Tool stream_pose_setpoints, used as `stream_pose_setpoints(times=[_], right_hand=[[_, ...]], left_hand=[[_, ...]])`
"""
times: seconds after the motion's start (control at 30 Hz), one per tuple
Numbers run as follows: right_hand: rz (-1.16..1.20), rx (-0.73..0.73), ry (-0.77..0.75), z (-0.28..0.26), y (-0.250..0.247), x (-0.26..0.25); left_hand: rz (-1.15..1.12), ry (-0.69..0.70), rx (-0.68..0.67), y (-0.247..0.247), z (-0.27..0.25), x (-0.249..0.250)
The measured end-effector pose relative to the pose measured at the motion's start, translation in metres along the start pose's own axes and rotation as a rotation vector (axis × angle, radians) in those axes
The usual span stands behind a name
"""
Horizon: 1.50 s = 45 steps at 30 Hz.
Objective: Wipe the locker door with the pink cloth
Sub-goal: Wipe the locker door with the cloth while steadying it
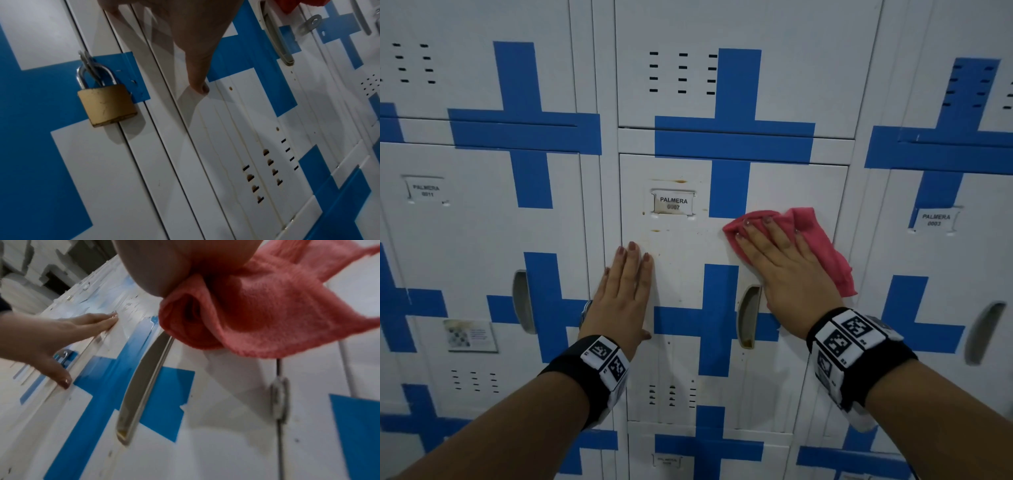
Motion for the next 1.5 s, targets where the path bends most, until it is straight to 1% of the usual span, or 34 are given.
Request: stream_pose_setpoints(times=[0.1, 0.2, 0.3, 0.57, 0.83, 0.9, 1.0, 1.17, 1.27, 1.33, 1.37, 1.43, 1.47, 1.5], right_hand=[[0.106, 0.080, 0.110, 0.007, -0.015, 0.004], [0.112, 0.144, 0.157, 0.023, -0.028, 0.000], [0.105, 0.188, 0.204, 0.035, -0.029, -0.006], [0.042, 0.057, 0.107, 0.042, -0.013, -0.030], [-0.070, -0.089, -0.061, 0.032, 0.010, -0.044], [-0.081, -0.091, -0.106, 0.028, 0.015, -0.046], [-0.092, -0.111, -0.126, 0.022, 0.021, -0.045], [-0.125, -0.232, -0.130, 0.015, 0.024, -0.044], [-0.027, -0.203, -0.096, 0.012, 0.016, -0.047], [0.093, -0.168, -0.047, 0.014, 0.009, -0.047], [0.192, -0.115, -0.024, 0.016, 0.001, -0.048], [0.439, 0.056, 0.015, 0.017, -0.018, -0.052], [0.593, 0.118, 0.061, 0.016, -0.023, -0.049], [0.774, 0.149, 0.149, 0.013, -0.027, -0.045]], left_hand=[[0.001, 0.005, 0.005, -0.001, 0.000, 0.000], [-0.003, 0.008, 0.013, 0.000, 0.000, -0.001], [-0.010, 0.013, 0.021, 0.001, 0.000, -0.001], [-0.002, 0.015, 0.036, 0.000, -0.001, 0.000], [0.022, 0.013, 0.025, -0.001, -0.001, 0.001], [0.026, 0.011, 0.020, 0.000, -0.001, 0.000], [0.038, 0.009, 0.009, 0.000, -0.001, 0.000], [0.055, 0.007, -0.014, 0.001, -0.001, 0.000], [0.060, 0.006, -0.045, -0.001, -0.001, -0.001], [0.068, 0.019, -0.075, -0.004, -0.002, 0.000], [0.062, 0.025, -0.088, -0.005, -0.003, 0.000], [0.038, 0.026, -0.102, -0.010, -0.004, -0.001], [0.019, 0.019, -0.105, -0.014, -0.005, -0.002], [-0.009, 0.006, -0.107, -0.017, -0.006, -0.002]])
Point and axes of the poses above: each hand's wrist, its own z-axis towards the middle knuckle, its own y-axis out of the palm, x = y × z, the point moved 9 cm from there along z, towards the middle knuckle, and after that the axes turned 14 degrees about z, right-handed, at the moved point
